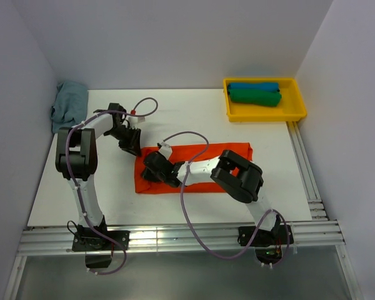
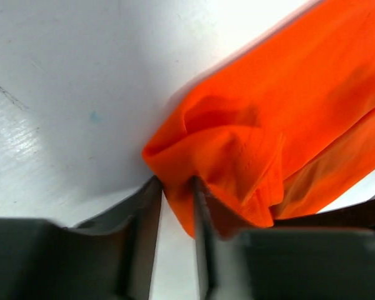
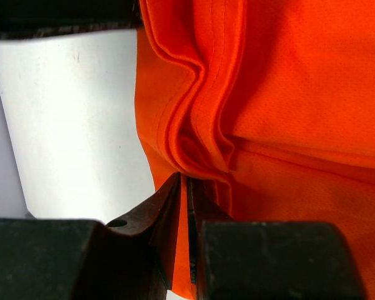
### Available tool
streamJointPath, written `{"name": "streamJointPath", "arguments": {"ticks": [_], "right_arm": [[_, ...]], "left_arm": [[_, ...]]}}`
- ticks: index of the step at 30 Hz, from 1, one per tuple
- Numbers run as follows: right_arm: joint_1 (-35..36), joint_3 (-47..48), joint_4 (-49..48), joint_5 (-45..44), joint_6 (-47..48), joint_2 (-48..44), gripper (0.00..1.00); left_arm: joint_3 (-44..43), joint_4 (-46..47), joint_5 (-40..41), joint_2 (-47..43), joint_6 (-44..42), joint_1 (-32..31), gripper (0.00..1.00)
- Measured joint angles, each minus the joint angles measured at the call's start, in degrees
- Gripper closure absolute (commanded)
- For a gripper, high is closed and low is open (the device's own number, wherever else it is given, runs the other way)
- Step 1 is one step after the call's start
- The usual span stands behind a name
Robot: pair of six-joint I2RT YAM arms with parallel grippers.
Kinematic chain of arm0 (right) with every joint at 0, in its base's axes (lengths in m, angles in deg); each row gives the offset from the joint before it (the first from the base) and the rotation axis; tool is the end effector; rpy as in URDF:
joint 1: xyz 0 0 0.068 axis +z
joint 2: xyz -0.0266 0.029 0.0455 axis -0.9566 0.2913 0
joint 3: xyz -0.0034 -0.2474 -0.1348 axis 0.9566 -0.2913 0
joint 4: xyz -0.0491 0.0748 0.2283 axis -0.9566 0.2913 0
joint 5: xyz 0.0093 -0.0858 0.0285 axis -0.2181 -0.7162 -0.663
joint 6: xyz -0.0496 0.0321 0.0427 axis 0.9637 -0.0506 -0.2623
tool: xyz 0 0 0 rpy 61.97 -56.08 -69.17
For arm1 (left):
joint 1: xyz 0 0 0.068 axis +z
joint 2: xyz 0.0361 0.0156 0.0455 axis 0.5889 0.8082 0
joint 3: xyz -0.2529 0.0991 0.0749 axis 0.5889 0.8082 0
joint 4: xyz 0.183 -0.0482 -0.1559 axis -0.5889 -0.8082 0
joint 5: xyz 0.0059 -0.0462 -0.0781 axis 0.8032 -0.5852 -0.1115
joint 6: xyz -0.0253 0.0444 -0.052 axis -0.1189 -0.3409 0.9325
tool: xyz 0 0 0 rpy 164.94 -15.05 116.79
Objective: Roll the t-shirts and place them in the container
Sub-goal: Roll the tshirt
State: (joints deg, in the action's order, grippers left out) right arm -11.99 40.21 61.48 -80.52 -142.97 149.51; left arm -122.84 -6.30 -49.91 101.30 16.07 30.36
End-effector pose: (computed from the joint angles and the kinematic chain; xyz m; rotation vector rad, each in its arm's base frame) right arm 0.2309 0.3938 0.1363 0.2083 2.4187 0.9232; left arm 0.3807 -0.0683 0.1510 0.4979 2.8257 -0.7473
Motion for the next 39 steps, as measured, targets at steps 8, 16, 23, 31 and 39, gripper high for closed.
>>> {"name": "streamJointPath", "arguments": {"ticks": [8,16,23,31,39], "right_arm": [[0.2,-1.8,0.1,0.3,-0.1,-1.4,0.84],[2.4,1.3,6.0,-1.8,2.8,-1.7,0.76],[3.2,9.9,14.3,-6.5,8.8,-1.7,0.69],[3.6,22.3,22.8,-12.1,13.6,0.9,0.65],[4.0,36.0,32.0,-16.1,15.2,12.4,0.59]], "left_arm": [[0.0,1.6,0.4,0.2,3.4,0.0,1.00],[0.4,2.1,3.0,-0.2,6.0,-0.8,1.00],[0.8,2.5,5.9,-1.0,6.7,-2.7,1.00],[0.8,2.5,7.5,-1.3,6.9,-3.3,1.00],[0.8,2.4,8.5,-1.6,7.1,-3.7,1.00]]}}
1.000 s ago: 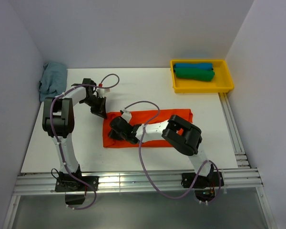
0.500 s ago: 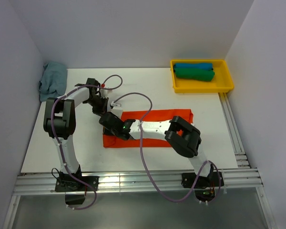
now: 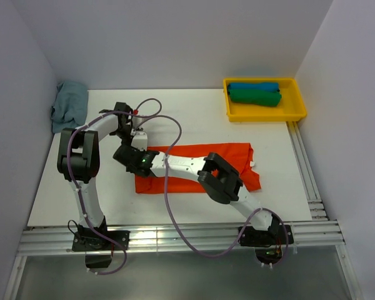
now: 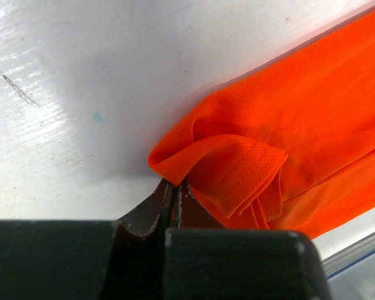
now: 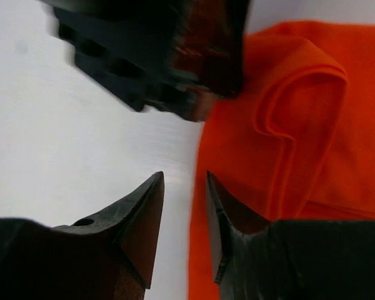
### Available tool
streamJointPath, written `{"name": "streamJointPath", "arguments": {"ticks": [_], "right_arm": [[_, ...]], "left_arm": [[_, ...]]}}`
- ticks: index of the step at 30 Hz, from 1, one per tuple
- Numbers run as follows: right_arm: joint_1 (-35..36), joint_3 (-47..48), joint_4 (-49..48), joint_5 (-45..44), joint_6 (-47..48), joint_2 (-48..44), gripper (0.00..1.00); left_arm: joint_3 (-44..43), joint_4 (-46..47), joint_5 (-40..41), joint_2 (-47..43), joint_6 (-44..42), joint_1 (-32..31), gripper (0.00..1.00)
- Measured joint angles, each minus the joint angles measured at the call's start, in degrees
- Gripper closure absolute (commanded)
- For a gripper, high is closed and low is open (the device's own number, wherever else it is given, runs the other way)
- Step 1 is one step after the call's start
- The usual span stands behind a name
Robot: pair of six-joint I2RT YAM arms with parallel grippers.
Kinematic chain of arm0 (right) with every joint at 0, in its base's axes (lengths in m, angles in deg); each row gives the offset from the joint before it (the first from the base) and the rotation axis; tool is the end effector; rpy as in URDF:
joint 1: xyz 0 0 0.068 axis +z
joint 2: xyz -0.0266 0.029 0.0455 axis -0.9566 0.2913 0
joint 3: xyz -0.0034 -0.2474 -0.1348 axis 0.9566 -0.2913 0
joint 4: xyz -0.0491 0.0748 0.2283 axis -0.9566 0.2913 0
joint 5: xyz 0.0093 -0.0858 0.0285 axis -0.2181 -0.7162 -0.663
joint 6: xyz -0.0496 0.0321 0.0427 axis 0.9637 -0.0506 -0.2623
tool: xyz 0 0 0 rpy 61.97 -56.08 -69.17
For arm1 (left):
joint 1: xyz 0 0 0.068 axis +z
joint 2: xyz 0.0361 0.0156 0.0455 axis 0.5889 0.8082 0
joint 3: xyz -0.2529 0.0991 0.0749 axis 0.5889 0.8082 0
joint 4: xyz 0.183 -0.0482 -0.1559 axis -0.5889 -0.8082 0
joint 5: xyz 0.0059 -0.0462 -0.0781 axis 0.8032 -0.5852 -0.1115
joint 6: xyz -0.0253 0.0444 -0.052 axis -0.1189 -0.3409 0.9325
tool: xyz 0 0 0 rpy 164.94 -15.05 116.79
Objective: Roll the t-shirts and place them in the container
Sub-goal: Roll the tshirt
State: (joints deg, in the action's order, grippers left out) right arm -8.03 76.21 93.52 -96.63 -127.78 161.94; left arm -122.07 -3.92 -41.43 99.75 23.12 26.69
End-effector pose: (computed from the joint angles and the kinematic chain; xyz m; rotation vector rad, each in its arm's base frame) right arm 0.2455 0.4617 0.1806 -0.0791 2.3326 0.4607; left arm 0.3789 -0.0849 0.1548 0.4162 2.8679 -0.5541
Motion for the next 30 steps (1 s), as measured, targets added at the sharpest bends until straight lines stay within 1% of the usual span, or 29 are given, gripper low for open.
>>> {"name": "streamJointPath", "arguments": {"ticks": [4,9,14,25,30], "right_arm": [[0.6,4.3,6.8,-2.4,-0.2,3.7,0.56],[1.7,7.8,12.3,-4.9,-0.7,4.0,0.53],[2.1,9.7,14.3,-5.4,-0.8,4.0,0.49],[2.2,11.1,16.7,-5.5,-0.9,7.6,0.47],[2.2,13.8,17.8,-4.9,-0.8,8.5,0.47]], "left_arm": [[0.0,-0.2,0.4,-0.1,0.0,-0.1,1.00],[0.0,-0.9,1.0,-0.3,0.0,-0.2,1.00],[0.0,-1.4,1.6,-0.4,0.0,-0.4,1.00],[-1.0,-3.0,1.9,-0.4,0.1,-0.6,1.00],[-2.1,-4.2,1.9,-0.4,0.1,-0.7,1.00]]}}
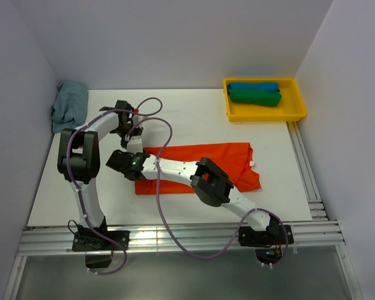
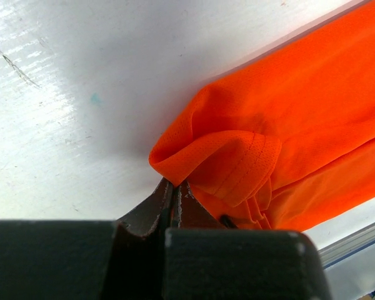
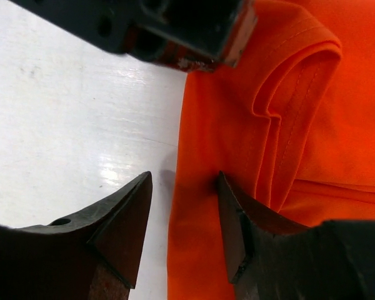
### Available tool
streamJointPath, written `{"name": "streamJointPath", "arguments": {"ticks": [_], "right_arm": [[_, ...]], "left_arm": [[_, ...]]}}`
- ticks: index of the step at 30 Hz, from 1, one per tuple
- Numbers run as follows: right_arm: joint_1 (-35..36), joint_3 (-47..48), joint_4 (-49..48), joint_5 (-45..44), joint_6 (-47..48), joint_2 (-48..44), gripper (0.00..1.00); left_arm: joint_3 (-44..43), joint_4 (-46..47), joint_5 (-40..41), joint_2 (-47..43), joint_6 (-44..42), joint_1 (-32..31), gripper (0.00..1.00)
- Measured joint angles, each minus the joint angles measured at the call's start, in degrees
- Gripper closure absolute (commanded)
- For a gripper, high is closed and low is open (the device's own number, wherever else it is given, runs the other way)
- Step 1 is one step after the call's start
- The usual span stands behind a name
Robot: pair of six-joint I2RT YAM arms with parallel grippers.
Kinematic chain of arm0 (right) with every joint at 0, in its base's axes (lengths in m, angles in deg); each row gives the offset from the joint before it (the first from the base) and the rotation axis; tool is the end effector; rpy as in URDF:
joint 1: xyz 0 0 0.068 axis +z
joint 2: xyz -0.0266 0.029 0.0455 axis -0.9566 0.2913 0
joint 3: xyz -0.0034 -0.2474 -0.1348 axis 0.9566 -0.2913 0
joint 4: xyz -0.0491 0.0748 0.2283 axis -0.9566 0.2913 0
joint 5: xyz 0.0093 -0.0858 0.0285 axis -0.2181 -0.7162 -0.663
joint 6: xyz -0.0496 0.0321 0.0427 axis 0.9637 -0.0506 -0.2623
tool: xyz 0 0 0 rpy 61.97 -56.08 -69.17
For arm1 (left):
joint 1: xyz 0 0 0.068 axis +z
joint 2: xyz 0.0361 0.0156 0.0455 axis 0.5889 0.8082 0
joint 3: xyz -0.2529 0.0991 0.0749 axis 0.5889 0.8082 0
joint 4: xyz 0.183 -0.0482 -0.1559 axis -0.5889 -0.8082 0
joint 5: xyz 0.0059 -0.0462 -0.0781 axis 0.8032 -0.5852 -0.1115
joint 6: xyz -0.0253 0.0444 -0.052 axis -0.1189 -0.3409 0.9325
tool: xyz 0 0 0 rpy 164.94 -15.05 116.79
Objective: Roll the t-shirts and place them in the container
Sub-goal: Roll the tshirt
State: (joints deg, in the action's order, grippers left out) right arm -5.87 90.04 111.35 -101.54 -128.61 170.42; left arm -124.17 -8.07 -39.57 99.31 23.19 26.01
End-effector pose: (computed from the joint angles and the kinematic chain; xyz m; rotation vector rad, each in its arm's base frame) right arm 0.2347 0.4751 0.1589 -0.1499 2.4017 0.1963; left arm 0.3761 -0.0872 0.1642 0.4247 2.9033 -0.5120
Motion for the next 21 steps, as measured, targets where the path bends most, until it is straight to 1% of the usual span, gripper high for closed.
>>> {"name": "streamJointPath", "arguments": {"ticks": [1,3,6,7,9,10,12,15,16,18,19,21], "right_arm": [[0.0,0.1,0.1,0.1,0.0,0.1,0.49],[-0.1,0.1,0.3,0.2,0.0,0.4,0.49],[-0.2,-0.1,0.3,0.4,0.0,0.5,0.53],[-0.2,-0.2,0.3,0.4,0.0,0.5,0.58],[-0.3,-0.3,0.3,0.5,0.1,0.5,0.61],[-0.4,-0.6,0.2,0.5,0.2,0.5,0.66],[-0.6,-1.1,-0.2,0.6,0.3,0.4,0.70],[-0.7,-3.0,-1.9,1.0,0.3,-0.6,0.81],[-0.8,-4.0,-2.8,1.2,0.4,-1.1,0.83],[-1.0,-7.1,-5.5,1.9,0.3,-2.6,0.85],[-1.1,-9.4,-7.6,2.4,0.2,-3.7,0.86],[-1.4,-14.5,-12.4,4.0,0.1,-6.3,0.88]], "left_arm": [[-0.3,-0.3,0.0,0.0,0.0,0.0,1.00],[-0.7,-0.9,0.0,0.0,0.0,-0.1,1.00],[-1.2,-1.5,0.0,0.0,0.0,-0.2,1.00],[-1.4,-1.8,0.0,0.0,0.0,-0.2,1.00],[-1.6,-2.1,0.0,0.0,0.0,-0.2,1.00],[-1.7,-2.2,0.0,0.0,0.0,-0.2,1.00],[-1.9,-2.3,0.0,0.0,0.0,-0.2,0.99],[-2.1,-2.5,0.0,0.0,0.0,-0.2,0.93],[-2.1,-2.5,0.0,0.0,0.0,-0.2,0.90],[-2.1,-2.5,0.0,0.0,0.0,-0.2,0.82],[-2.1,-2.4,0.0,0.0,0.0,-0.2,0.80],[-2.1,-2.4,0.0,0.0,0.0,-0.2,0.73]]}}
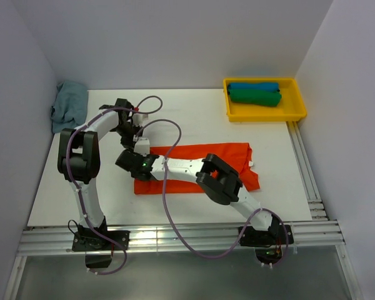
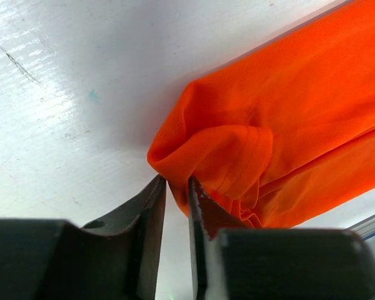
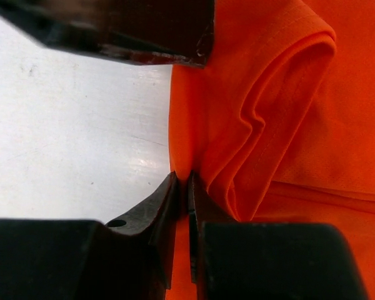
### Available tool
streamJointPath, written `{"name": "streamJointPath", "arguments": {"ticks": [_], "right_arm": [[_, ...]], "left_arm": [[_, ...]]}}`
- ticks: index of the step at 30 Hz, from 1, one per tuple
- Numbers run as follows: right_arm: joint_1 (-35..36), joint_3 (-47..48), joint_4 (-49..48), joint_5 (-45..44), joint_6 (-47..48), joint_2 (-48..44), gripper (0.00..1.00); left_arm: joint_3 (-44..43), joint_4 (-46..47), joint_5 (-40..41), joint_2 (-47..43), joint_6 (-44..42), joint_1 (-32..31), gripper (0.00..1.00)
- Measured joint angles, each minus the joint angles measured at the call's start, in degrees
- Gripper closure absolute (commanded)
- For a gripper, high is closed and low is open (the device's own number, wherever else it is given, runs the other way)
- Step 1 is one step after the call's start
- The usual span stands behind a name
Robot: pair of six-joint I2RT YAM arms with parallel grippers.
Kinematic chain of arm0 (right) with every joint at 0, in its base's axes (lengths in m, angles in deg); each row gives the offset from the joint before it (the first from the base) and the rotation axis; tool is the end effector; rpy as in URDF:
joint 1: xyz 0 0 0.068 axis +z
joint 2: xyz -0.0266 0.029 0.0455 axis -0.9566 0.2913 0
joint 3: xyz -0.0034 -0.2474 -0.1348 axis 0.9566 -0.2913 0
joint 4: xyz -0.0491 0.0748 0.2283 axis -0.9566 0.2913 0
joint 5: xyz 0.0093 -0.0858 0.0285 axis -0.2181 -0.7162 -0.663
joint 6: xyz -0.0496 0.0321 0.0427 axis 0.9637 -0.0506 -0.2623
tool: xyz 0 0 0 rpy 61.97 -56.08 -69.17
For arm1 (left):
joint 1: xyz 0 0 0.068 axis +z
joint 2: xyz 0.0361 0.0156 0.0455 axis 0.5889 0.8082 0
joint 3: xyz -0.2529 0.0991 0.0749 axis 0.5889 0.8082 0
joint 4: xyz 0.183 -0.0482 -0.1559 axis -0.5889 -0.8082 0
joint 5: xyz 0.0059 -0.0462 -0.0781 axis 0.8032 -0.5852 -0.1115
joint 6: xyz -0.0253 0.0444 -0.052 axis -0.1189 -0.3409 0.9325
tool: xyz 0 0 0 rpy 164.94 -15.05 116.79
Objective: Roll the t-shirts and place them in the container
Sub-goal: Roll the tshirt
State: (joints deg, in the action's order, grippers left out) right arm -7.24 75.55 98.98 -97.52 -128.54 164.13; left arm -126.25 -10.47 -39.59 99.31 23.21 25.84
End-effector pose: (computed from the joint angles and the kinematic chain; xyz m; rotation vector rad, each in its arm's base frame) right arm 0.2359 0.4560 0.1509 -0.1235 2.4126 0.3136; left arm 0.3774 -0.0886 0.1723 0.4280 2.9088 -0.5135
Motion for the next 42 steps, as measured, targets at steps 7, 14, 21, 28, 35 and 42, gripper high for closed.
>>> {"name": "streamJointPath", "arguments": {"ticks": [7,14,21,28,35,42], "right_arm": [[-1.8,-18.0,-17.9,6.9,-1.7,-8.7,0.94],[-4.9,-36.2,-38.2,16.8,-6.7,-15.8,0.96],[-10.3,-49.0,-59.3,27.3,-15.6,-17.3,0.97],[-13.2,-54.3,-75.4,33.5,-25.1,-14.7,0.99],[-13.7,-56.1,-82.9,35.6,-30.6,-12.2,1.00],[-14.0,-56.5,-84.9,36.3,-32.0,-12.2,1.00]], "left_arm": [[-1.5,0.2,-0.3,0.0,0.1,0.0,0.41],[-4.0,0.6,-3.7,-2.2,0.3,0.7,0.31],[-2.4,1.9,-9.0,-6.5,-0.7,2.7,0.31],[6.8,4.4,-12.9,-8.6,-3.5,3.5,0.31],[11.7,7.2,-16.9,-7.1,-4.1,3.5,0.33],[11.8,11.3,-18.4,-3.8,-2.6,3.4,0.46]]}}
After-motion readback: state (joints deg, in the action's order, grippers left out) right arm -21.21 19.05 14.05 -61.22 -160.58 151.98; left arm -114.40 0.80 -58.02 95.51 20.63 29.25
